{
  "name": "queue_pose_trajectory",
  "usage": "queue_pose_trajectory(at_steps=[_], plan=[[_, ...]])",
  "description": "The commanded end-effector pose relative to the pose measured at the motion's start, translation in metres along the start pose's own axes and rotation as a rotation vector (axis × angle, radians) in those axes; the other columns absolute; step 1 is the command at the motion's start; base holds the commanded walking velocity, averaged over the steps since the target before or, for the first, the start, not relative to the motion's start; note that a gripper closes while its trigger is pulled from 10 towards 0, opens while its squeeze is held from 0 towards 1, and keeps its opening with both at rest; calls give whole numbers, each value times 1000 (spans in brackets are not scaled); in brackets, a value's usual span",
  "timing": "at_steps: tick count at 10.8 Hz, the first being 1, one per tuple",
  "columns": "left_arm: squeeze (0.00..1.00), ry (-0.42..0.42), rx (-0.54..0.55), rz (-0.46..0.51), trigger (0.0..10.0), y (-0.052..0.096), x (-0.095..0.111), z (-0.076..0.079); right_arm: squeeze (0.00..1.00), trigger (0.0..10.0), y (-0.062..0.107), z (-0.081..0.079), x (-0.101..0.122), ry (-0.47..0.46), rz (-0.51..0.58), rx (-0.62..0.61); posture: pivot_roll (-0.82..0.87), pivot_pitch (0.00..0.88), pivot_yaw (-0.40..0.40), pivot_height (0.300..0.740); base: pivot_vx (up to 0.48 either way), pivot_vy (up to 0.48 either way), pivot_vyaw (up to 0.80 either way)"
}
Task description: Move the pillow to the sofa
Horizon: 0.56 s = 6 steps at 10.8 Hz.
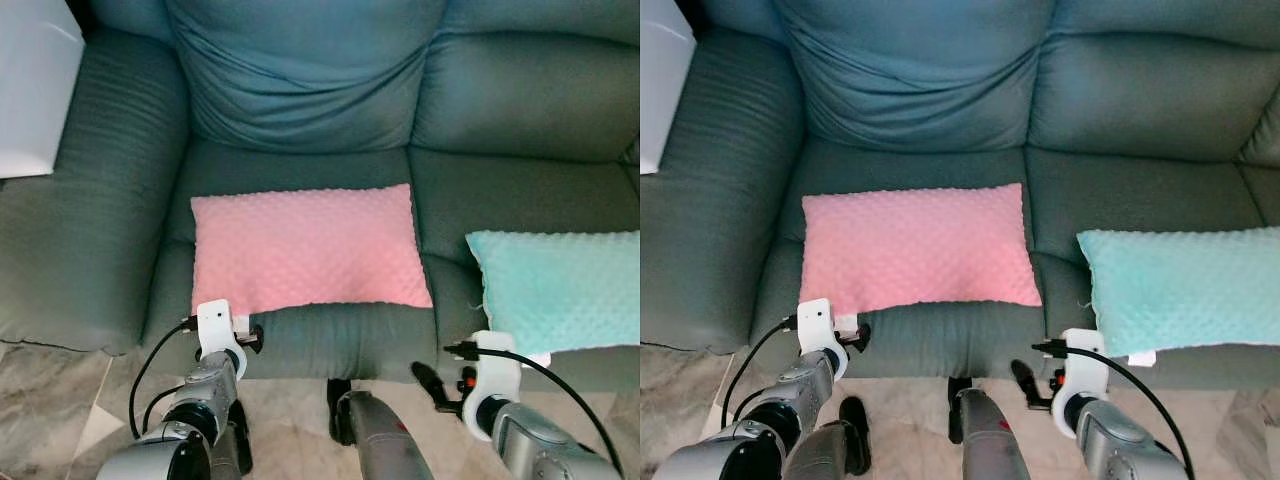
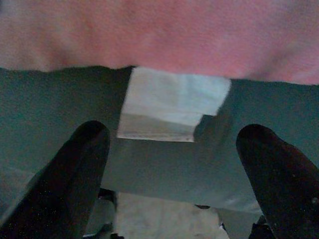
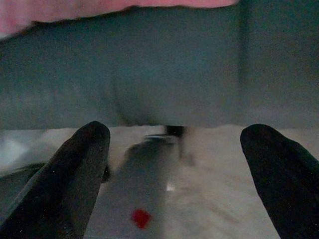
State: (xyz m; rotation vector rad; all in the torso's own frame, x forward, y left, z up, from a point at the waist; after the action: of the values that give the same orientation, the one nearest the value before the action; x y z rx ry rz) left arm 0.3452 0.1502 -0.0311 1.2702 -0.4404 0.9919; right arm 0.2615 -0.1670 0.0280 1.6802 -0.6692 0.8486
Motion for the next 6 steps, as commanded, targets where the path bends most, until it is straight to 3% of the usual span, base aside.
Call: queue_pose_trajectory(at_steps=[1, 4, 6], plan=[[0, 15, 15, -43, 10000, 3, -20, -8, 0, 10000, 4, -11, -3, -22, 28, 81, -367, 477, -72, 740, 0, 0, 0], [0, 46, 19, -39, 10000, 4, -22, -7, 0, 10000, 21, -25, -5, -4, 43, 129, -418, 500, -96, 740, 0, 0, 0], [0, 118, -10, 4, 10000, 2, -14, 13, 0, 10000, 33, -32, 15, -13, 120, 148, -456, 522, -112, 740, 0, 0, 0]])
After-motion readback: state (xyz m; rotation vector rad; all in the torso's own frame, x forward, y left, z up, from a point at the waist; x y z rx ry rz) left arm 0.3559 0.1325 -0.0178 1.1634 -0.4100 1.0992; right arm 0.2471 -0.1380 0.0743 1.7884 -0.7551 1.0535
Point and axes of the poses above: a point about 5 cm out from each wrist's last joint towards the gripper, its own y axis pointing back from the gripper into the wrist, its own x axis along the axis of the wrist's last joint, z = x × y, the point moved 5 cm from there along -y, pointing out of the wrist towards the gripper, and after that the axes turned 9 degrees about y, right-handed, at the moved point
